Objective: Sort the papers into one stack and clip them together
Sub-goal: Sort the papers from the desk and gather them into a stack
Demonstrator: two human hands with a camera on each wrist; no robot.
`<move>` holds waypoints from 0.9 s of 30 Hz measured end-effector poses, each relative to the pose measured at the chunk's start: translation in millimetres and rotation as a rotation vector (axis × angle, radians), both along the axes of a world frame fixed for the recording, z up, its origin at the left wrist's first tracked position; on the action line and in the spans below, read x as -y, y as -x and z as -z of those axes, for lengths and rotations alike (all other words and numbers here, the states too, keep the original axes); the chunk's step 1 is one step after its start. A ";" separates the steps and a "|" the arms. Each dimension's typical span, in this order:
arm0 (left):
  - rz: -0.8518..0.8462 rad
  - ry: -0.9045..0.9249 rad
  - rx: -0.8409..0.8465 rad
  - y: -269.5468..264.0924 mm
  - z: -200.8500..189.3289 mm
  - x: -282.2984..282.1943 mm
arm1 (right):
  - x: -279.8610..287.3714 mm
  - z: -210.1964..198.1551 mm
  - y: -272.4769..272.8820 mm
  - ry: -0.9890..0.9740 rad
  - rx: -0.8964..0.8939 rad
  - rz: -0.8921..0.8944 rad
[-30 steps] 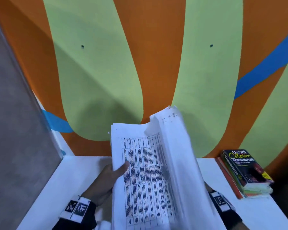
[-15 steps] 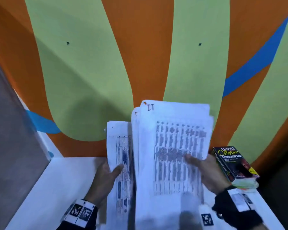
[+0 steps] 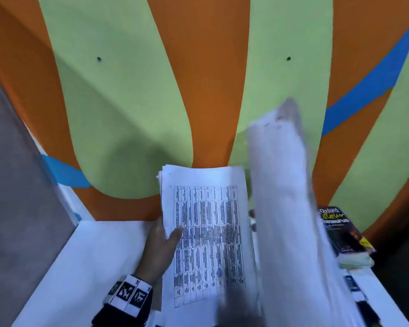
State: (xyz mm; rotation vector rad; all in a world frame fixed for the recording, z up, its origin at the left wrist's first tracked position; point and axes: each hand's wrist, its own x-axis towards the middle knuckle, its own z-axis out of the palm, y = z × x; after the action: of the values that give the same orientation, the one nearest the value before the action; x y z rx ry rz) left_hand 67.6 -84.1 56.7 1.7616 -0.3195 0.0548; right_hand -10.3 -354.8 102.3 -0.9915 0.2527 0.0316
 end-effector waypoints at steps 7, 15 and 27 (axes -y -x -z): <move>0.115 0.148 -0.084 14.7 -15.2 3.4 | -33.8 40.7 -16.9 0.229 -0.130 0.003; 0.273 0.332 -0.321 22.6 -15.3 6.9 | -19.8 84.7 -31.3 0.234 -0.193 -0.089; 0.094 0.335 -0.281 4.4 -6.4 1.4 | -20.9 59.1 -33.1 0.421 -0.002 0.164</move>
State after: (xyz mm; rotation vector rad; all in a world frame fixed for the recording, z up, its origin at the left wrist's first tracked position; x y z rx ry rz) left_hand 63.2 -85.5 63.2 1.3978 -0.1758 -0.1957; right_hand 22.8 -334.0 43.2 -1.3860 0.3499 -0.1767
